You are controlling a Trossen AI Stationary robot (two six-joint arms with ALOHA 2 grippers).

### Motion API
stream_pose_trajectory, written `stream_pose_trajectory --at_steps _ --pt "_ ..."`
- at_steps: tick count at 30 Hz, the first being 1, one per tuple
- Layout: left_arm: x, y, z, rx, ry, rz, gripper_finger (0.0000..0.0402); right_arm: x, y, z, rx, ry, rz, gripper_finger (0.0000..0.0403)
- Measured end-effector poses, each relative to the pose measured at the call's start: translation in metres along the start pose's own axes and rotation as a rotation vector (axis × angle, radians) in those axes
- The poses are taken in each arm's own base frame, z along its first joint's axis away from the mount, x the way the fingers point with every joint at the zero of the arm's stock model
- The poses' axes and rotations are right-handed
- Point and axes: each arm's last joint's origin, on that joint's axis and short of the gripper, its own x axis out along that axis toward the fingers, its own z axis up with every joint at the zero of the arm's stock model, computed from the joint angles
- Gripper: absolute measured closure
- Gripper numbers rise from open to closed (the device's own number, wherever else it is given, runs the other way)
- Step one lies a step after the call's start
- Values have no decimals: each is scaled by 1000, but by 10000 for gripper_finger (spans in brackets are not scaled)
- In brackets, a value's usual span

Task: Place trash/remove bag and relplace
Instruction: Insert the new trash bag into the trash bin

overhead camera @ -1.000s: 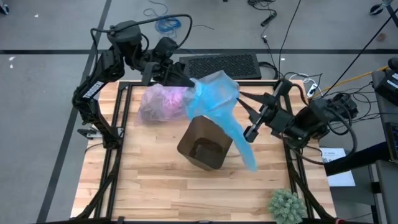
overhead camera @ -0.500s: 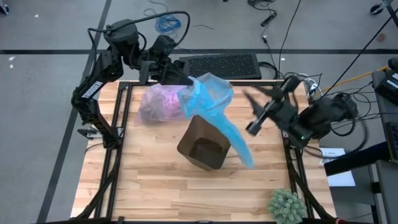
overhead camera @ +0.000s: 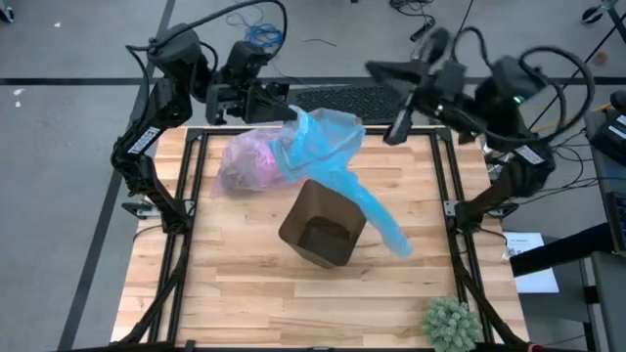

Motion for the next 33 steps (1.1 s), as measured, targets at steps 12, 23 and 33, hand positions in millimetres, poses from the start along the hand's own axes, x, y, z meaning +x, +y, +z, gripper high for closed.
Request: stream_pose_trajectory --at_steps 12,23,33 --pt "-4 -1 6 -18 -38 -9 402 32 7 -46 142 188 383 403" --pt "-5 -2 4 -59 44 -66 402 13 29 -68 287 530 580 403" --pt "-1 4 -8 -133 130 -27 402 5 24 -20 144 167 430 403"
